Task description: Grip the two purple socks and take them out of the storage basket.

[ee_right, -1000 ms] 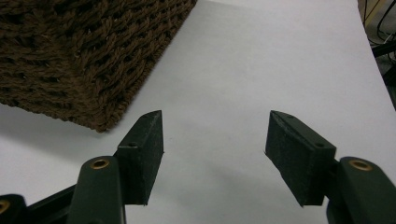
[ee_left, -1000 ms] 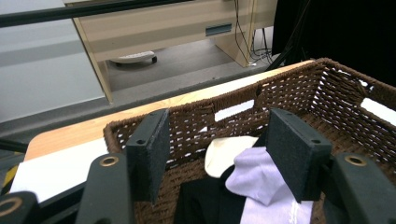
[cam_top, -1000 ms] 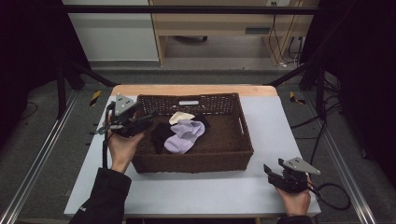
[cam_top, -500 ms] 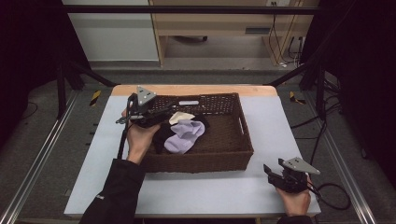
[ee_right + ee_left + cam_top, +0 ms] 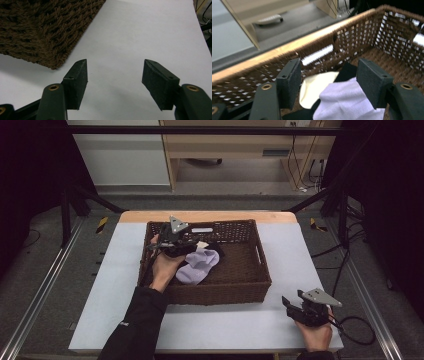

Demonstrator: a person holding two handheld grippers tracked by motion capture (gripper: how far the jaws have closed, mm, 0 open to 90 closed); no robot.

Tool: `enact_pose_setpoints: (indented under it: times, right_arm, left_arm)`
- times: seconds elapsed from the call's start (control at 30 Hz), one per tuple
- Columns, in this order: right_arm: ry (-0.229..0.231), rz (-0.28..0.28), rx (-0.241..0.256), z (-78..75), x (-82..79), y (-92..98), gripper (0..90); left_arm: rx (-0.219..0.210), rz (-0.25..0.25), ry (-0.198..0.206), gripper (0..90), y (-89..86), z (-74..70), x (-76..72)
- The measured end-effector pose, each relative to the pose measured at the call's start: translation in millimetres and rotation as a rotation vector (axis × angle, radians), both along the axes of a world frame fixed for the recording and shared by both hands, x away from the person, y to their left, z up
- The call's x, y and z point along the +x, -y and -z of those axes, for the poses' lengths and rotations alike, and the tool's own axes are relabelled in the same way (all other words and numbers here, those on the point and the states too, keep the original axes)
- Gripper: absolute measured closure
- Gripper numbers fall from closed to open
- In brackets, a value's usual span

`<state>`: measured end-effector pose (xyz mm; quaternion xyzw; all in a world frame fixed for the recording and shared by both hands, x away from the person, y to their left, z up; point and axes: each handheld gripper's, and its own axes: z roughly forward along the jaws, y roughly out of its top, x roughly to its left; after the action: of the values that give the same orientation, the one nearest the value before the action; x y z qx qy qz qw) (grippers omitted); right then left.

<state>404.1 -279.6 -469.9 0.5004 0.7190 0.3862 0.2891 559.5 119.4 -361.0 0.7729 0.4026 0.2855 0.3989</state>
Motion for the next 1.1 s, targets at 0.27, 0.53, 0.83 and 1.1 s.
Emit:
enact_pose_setpoints:
  times: [0.27, 0.53, 0.83, 1.1]
  right_arm:
    - [-0.003, 0.001, -0.003, 0.3, 0.7, 0.1, 37.5]
    - [-0.014, 0.0, -0.005, 1.5, 1.8, -1.0, 37.5]
    - [-0.016, 0.0, -0.005, 1.6, 1.9, -0.2, 37.5]
    - [-0.024, 0.0, -0.003, 1.7, 2.1, -0.8, 37.3]
  left_arm:
    - [-0.034, 0.029, -0.077, 34.8, 8.7, 10.7, 4.8]
    - [-0.019, 0.056, -0.144, 37.1, 17.5, 15.7, 7.8]
    - [0.063, 0.076, -0.185, 36.1, 30.3, 24.6, 15.5]
    - [0.115, 0.104, -0.236, 43.7, 35.3, 31.8, 17.2]
